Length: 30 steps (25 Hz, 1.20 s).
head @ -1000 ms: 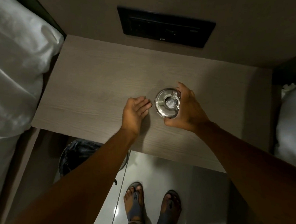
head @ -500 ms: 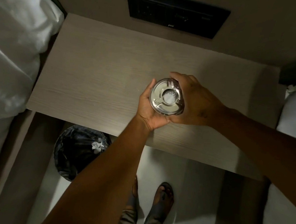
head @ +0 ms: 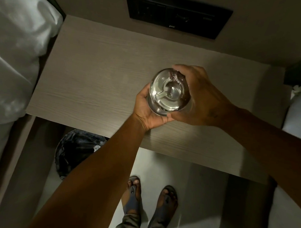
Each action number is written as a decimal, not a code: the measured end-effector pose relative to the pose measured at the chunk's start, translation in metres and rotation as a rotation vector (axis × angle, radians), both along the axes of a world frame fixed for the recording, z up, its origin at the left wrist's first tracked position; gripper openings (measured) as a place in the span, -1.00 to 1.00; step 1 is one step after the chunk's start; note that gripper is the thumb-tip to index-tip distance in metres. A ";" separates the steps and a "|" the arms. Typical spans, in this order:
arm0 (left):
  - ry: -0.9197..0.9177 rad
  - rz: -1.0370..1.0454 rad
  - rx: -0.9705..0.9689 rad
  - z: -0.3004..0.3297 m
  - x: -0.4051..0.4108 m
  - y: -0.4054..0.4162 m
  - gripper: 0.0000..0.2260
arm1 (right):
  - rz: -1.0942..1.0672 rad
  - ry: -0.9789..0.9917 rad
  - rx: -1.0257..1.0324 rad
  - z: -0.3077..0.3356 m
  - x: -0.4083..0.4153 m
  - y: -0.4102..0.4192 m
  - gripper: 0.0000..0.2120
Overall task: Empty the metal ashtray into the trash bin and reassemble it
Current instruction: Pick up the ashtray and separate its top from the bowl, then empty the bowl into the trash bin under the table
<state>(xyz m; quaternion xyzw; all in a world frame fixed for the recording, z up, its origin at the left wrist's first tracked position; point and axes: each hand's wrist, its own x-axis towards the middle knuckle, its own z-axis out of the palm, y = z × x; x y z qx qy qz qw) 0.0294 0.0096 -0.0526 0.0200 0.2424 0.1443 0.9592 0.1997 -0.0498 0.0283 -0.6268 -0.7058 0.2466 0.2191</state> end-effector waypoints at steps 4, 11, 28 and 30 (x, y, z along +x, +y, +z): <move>-0.022 0.162 -0.047 0.000 -0.026 0.006 -0.33 | -0.312 0.034 0.027 -0.005 0.032 -0.006 0.11; -0.089 0.163 -0.026 0.001 -0.047 0.004 -0.35 | -0.161 -0.171 -0.150 -0.059 0.011 -0.017 0.03; 0.312 0.327 0.371 0.066 -0.206 -0.048 -0.38 | -0.324 -0.461 -0.112 -0.102 -0.011 -0.058 0.12; 0.716 0.437 0.484 0.053 -0.228 -0.075 -0.47 | -0.338 -0.463 -0.093 -0.106 -0.010 -0.057 0.12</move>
